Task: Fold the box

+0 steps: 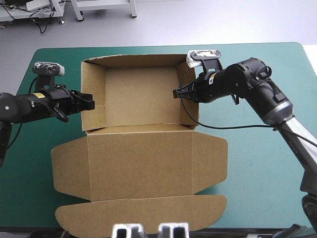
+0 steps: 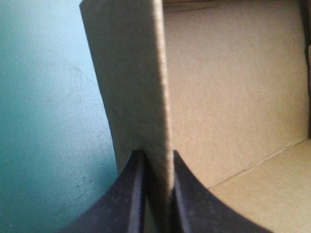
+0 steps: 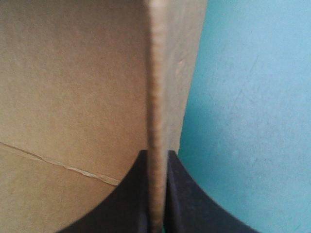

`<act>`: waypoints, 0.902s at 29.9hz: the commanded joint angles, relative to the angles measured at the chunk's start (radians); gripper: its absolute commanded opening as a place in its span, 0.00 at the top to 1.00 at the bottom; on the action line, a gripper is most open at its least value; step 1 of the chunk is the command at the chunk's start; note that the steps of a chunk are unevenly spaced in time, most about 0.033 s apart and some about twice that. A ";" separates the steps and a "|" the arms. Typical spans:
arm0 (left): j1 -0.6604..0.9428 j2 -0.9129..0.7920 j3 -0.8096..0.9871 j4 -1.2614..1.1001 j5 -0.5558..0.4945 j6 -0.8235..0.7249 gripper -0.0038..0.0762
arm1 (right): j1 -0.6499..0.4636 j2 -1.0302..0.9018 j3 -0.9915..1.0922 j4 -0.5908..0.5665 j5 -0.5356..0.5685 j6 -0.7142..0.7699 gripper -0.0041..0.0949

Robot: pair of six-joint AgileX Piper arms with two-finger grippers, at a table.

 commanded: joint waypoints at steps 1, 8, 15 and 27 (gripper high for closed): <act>-0.062 0.029 -0.091 0.038 -0.010 -0.102 0.96 | -0.001 -0.013 -0.029 -0.096 0.049 0.043 0.96; -0.159 0.178 -0.098 0.207 -0.018 -0.191 0.96 | -0.031 0.086 -0.031 -0.061 0.057 0.050 0.96; -0.251 0.311 -0.098 0.316 -0.080 -0.298 0.96 | -0.094 0.196 -0.037 0.030 0.000 -0.005 0.96; -0.298 0.472 -0.106 0.305 -0.155 -0.316 0.96 | -0.151 0.334 -0.116 0.099 0.004 -0.056 0.96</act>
